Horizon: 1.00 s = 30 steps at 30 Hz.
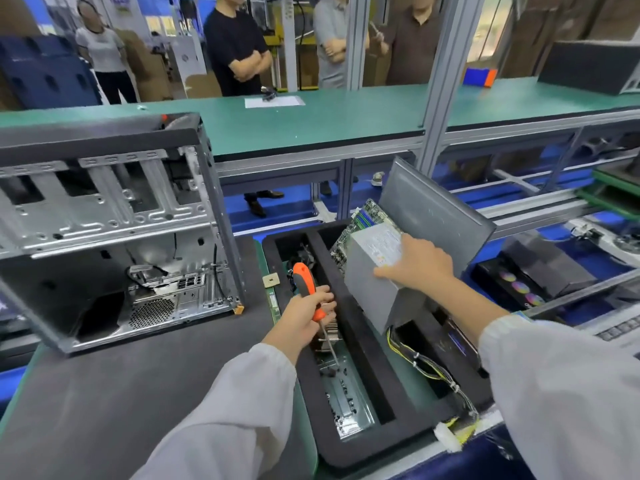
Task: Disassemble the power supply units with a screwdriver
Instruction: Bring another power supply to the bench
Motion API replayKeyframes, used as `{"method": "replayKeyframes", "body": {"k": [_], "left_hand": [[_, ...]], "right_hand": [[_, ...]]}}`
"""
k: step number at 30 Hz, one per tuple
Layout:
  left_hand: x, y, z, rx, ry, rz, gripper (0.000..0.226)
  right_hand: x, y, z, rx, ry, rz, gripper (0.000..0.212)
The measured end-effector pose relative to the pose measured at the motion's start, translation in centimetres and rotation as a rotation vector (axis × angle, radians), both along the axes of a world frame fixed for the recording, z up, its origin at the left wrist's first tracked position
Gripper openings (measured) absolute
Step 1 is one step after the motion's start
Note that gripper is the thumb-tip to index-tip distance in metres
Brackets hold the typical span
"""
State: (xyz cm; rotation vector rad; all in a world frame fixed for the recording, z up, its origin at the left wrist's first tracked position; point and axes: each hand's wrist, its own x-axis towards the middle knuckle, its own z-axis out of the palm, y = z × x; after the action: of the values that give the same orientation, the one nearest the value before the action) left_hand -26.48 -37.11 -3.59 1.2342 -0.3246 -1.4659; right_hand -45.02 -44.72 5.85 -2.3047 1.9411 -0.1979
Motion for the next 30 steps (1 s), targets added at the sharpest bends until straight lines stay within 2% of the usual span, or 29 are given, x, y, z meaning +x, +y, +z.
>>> {"method": "replayKeyframes", "body": {"k": [3, 7, 14, 20, 25, 30], "left_hand": [[3.1, 1.6, 2.3, -0.056, -0.064, 0.048, 0.02], [8.7, 5.4, 5.0, -0.16, -0.166, 0.113, 0.02], [21.0, 15.2, 5.9, -0.134, -0.466, 0.083, 0.006], [28.6, 22.0, 4.5, -0.101, -0.432, 0.17, 0.02], [31.6, 24.3, 2.7, -0.074, -0.396, 0.212, 0.023], [33.4, 25.1, 0.7, -0.043, -0.367, 0.198, 0.011]], "right_hand": [[3.0, 2.4, 2.0, -0.001, 0.008, 0.092, 0.067], [8.8, 6.6, 2.4, 0.071, -0.003, 0.199, 0.077], [21.2, 14.7, 0.5, 0.208, -0.14, 0.377, 0.06], [30.1, 20.2, -1.6, 0.224, -0.15, 0.413, 0.063], [33.4, 21.8, -3.4, 0.216, -0.117, 0.483, 0.07], [34.0, 21.6, -4.1, 0.271, -0.153, 0.532, 0.08]]}}
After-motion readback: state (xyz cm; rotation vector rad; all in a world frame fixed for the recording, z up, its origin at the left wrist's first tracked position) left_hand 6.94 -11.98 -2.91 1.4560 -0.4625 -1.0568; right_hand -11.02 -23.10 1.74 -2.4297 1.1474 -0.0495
